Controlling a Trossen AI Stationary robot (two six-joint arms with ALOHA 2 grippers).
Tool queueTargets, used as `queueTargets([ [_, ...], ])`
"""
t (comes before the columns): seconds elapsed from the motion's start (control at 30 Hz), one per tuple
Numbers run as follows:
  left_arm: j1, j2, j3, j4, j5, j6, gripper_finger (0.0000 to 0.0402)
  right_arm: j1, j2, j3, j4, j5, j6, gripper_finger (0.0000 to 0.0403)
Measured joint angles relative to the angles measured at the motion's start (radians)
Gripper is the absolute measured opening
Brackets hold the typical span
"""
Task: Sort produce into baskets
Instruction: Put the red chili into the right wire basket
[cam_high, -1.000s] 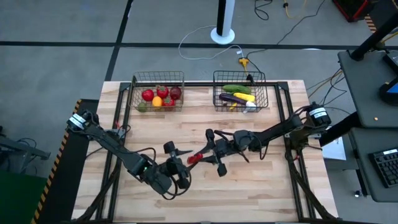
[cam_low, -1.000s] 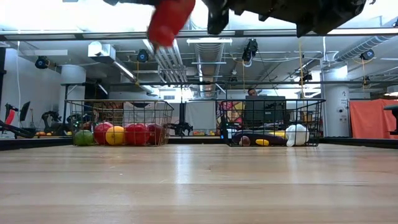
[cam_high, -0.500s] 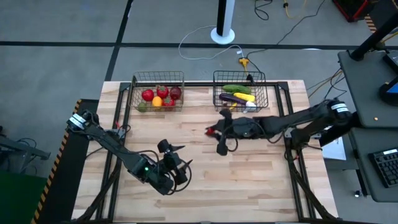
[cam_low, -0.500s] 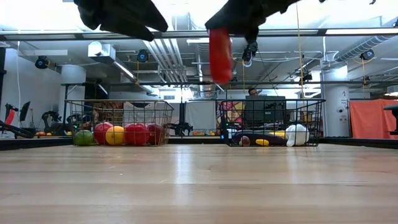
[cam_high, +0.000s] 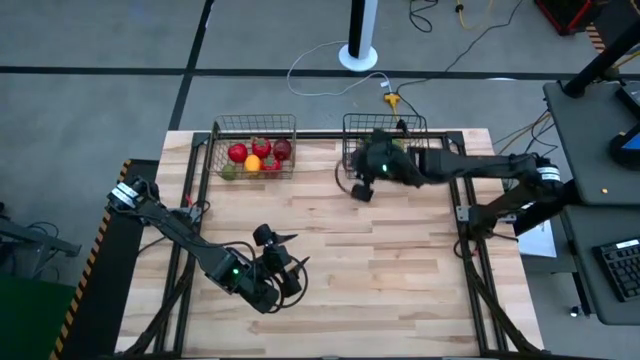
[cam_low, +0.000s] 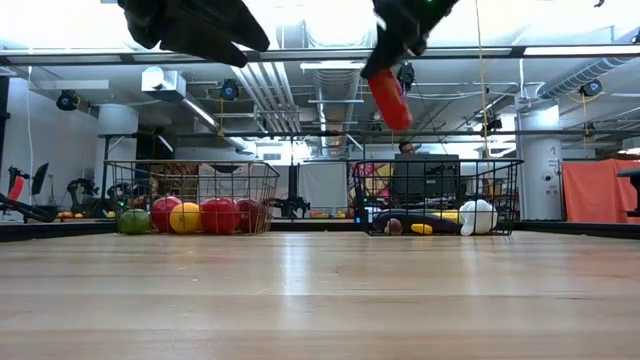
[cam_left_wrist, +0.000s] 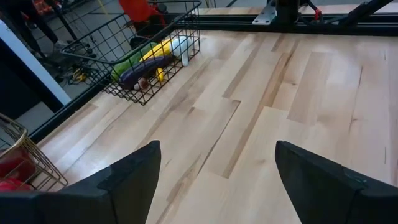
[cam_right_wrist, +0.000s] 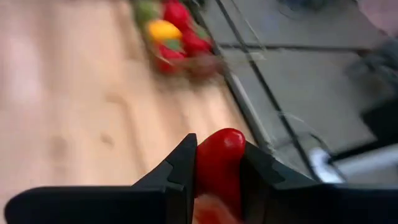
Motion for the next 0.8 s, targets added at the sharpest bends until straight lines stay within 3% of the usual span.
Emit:
queueTargets([
  [0.2, 0.003, 0.000, 0.000, -0.002, 0.000, 0.000, 0.0295, -0.191, 0.021, -0.010, -0.041, 0.101, -0.136, 0.0077],
  [0.4, 0.007, 0.000, 0.000, -0.002, -0.002, 0.000, 0.0295, -0.382, 0.082, -0.022, -0.047, 0.029, -0.148, 0.0087],
  [0.5, 0.008, 0.000, 0.000, -0.002, -0.007, 0.000, 0.0295, -0.447, 0.125, -0.023, -0.058, -0.055, -0.102, 0.0114],
  [0.73, 0.010, 0.000, 0.000, -0.002, -0.002, 0.042, 0.0295, -0.493, 0.201, -0.023, -0.090, -0.066, -0.072, 0.0201],
  [0.8, 0.010, 0.000, 0.000, 0.000, 0.049, 0.047, 0.0295, -0.488, 0.195, -0.024, -0.092, -0.069, -0.055, 0.0217],
])
